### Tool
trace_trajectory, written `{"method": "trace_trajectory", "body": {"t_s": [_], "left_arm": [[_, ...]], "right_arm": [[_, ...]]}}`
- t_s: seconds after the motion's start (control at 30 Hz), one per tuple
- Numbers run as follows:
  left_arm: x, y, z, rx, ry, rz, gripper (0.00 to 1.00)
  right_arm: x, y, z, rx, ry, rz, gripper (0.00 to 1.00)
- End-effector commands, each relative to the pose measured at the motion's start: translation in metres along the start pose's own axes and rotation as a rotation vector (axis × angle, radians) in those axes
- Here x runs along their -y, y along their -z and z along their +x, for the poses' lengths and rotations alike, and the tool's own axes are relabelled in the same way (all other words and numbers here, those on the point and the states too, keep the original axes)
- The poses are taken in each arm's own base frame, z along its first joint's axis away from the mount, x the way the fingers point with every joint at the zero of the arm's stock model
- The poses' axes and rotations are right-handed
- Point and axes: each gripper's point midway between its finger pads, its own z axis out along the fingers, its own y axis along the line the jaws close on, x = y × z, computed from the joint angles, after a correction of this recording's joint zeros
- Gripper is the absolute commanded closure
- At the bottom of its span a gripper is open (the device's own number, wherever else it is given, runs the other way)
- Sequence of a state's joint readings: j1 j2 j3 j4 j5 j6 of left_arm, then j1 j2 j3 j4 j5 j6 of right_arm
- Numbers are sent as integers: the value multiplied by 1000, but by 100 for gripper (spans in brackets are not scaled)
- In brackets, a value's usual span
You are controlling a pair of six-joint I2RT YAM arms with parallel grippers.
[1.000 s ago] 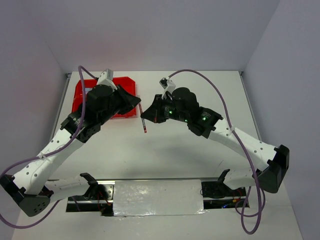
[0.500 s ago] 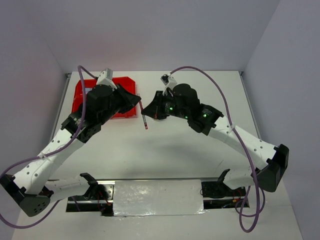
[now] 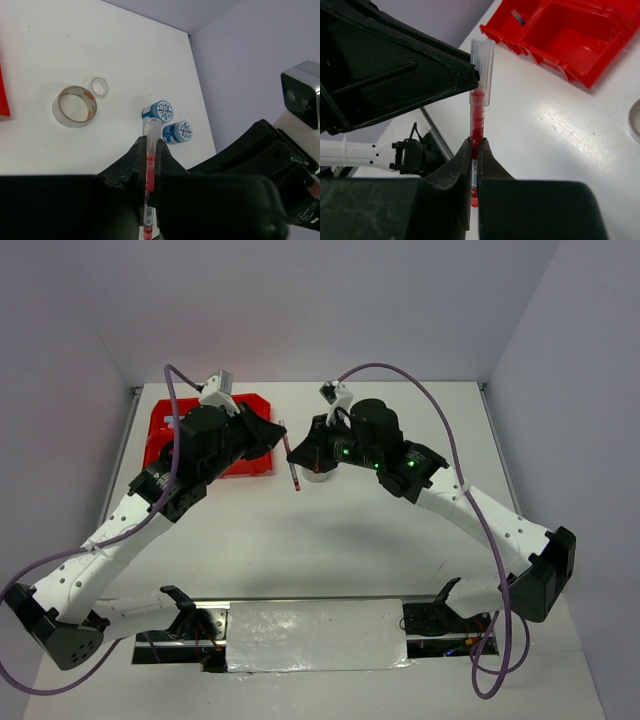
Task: Sort the stationery into containers
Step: Close the pen cap on the pen.
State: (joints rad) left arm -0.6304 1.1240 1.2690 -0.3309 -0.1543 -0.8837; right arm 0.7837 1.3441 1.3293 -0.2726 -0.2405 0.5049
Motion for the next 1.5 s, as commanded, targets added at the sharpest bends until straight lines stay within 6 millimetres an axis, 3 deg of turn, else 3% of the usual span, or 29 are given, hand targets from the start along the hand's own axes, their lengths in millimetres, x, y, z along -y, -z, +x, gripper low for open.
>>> {"method": "trace_trajectory", "body": {"t_s": [0.0,0.17,0.3,0.63,0.8,1.13,1.47], "left_arm": [[12,11,19,-91,-74,79,90],[23,17,0,-29,-122,114,74],[33,17,-10,-3,-136,136,73],[46,17,-23,28,-143,167,55],[49,20,-24,34,-153,181,63],[56,22,-19,27,-145,244,100],[77,34,-21,30,-210,370,98]], "right_arm": [[-42,17,-55,210,193,-181,100],[-51,31,-43,200,235,-243,100],[-57,35,-39,187,265,-253,100],[-61,36,-44,193,285,-242,100],[-60,34,-48,199,285,-224,100],[-57,30,-63,236,233,-182,100],[-58,32,-65,248,181,-271,100]]}}
